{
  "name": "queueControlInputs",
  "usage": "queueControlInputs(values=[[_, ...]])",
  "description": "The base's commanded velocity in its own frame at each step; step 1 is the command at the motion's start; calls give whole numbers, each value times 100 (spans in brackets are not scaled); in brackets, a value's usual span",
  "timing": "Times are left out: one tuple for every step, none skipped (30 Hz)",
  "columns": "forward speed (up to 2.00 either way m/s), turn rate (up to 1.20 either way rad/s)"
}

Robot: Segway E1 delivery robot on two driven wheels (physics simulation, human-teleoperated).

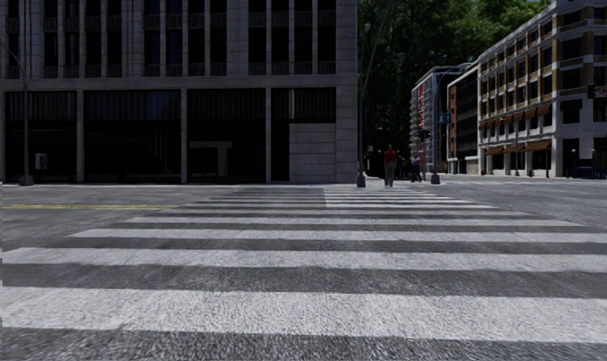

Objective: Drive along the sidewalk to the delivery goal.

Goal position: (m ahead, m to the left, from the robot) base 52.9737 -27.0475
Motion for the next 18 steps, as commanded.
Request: queueControlInputs(values=[[200,0],[200,0],[200,0],[200,0],[200,0],[200,0],[200,0],[200,0],[200,0],[200,0],[200,0],[200,0],[200,0],[200,0],[200,0],[200,0],[200,0],[200,0]])
